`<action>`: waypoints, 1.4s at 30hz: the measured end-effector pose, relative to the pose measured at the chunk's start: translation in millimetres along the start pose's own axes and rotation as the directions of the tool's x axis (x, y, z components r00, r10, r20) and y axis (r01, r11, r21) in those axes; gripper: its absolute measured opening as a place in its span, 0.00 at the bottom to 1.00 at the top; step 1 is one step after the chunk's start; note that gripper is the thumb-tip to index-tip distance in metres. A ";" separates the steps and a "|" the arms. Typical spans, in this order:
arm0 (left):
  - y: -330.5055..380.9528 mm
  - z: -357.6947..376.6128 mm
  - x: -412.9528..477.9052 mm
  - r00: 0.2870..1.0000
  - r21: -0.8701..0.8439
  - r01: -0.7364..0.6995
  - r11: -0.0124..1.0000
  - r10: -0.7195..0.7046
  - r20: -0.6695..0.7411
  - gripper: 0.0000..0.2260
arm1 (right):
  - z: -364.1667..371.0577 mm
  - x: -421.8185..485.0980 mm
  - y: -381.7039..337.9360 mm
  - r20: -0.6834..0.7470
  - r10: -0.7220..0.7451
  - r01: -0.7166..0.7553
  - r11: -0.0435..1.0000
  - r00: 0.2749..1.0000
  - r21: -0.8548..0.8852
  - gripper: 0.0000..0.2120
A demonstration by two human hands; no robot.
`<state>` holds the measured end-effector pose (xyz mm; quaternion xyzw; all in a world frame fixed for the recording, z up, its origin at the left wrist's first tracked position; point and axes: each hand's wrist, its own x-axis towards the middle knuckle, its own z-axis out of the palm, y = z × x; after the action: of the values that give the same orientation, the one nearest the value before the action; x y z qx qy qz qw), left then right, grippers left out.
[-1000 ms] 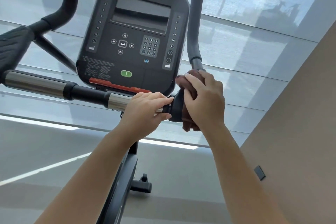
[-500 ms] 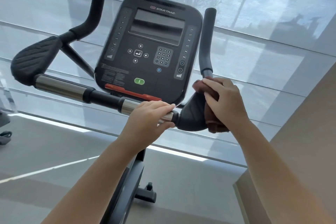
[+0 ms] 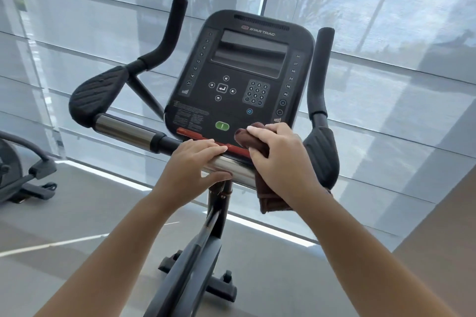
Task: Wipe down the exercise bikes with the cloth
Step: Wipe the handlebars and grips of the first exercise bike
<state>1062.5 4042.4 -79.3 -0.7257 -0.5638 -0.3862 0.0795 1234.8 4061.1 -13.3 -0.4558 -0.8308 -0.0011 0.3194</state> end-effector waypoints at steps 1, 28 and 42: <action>-5.2 -2.7 -1.2 1.000 -0.015 0.022 1.000 -0.023 -0.010 0.23 | 6.9 0.2 -3.9 0.023 0.031 -0.029 0.996 0.999 -0.080 0.17; -42.6 -8.2 -6.3 0.998 0.037 -0.014 0.999 0.016 -0.053 0.22 | -1.4 3.7 24.2 0.383 -0.140 0.277 0.902 0.913 -0.331 0.43; -50.5 -9.1 -7.6 0.996 0.016 -0.066 0.998 0.067 -0.050 0.18 | 54.0 -25.1 -1.5 -0.147 -0.343 0.227 0.832 0.928 -0.507 0.28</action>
<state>1013.3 4049.4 -94.2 -0.7335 -0.5397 -0.3977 0.1117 1214.6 4057.0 -69.2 -0.3876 -0.8198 -0.3086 0.2871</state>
